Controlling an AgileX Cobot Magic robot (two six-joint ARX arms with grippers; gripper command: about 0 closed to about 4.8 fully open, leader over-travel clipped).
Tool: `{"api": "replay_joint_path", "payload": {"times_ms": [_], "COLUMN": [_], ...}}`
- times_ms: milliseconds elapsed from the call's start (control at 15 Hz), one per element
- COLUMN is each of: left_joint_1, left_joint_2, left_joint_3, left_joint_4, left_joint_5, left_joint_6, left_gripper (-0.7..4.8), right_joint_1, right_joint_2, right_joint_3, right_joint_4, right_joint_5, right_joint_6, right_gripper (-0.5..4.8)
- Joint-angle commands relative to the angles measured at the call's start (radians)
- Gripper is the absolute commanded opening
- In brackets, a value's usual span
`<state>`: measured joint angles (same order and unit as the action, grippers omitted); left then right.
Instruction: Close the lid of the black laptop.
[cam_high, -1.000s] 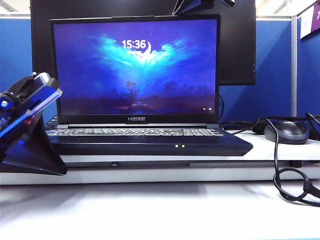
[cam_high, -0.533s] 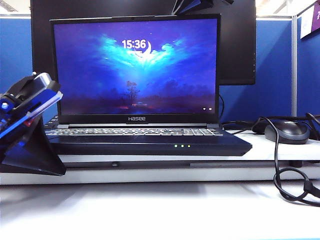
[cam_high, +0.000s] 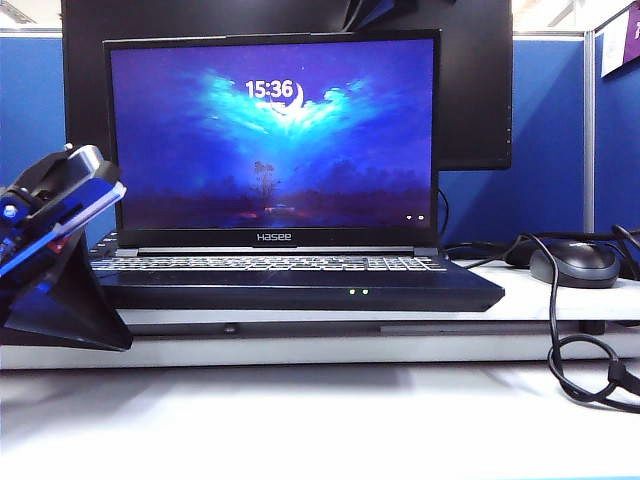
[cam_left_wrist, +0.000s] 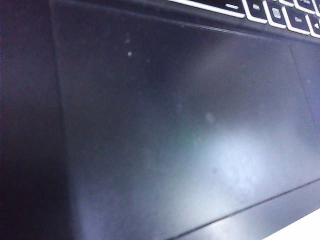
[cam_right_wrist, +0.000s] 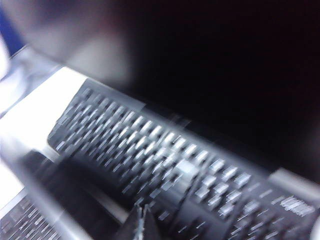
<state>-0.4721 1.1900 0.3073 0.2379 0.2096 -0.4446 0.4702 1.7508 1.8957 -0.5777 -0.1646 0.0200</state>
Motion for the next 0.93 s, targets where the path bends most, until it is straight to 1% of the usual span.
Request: {"api": "replay_joint_path", "payload": {"times_ms": [67, 400, 666, 933], "left_joint_1": [0.008, 0.007, 0.007, 0.008], "left_joint_2": [-0.003, -0.003, -0.003, -0.003], "left_joint_3": [0.015, 0.015, 0.015, 0.015], "left_joint_4": [0.101, 0.101, 0.104, 0.127], "left_joint_5": [-0.048, -0.048, -0.053, -0.056], "left_joint_6": [0.001, 0.000, 0.004, 0.005], "left_gripper": [-0.01, -0.01, -0.01, -0.01], "right_joint_1": [-0.027, -0.052, -0.047, -0.043], "right_joint_2": [-0.003, 0.027, 0.027, 0.027], "right_joint_3": [0.029, 0.028, 0.028, 0.028], "right_joint_4": [0.002, -0.077, -0.189, -0.269], "right_joint_5": [0.043, 0.054, 0.017, -0.025], "right_joint_6": [-0.024, -0.044, -0.051, -0.051], "right_gripper": [-0.01, -0.01, -0.01, -0.01]}}
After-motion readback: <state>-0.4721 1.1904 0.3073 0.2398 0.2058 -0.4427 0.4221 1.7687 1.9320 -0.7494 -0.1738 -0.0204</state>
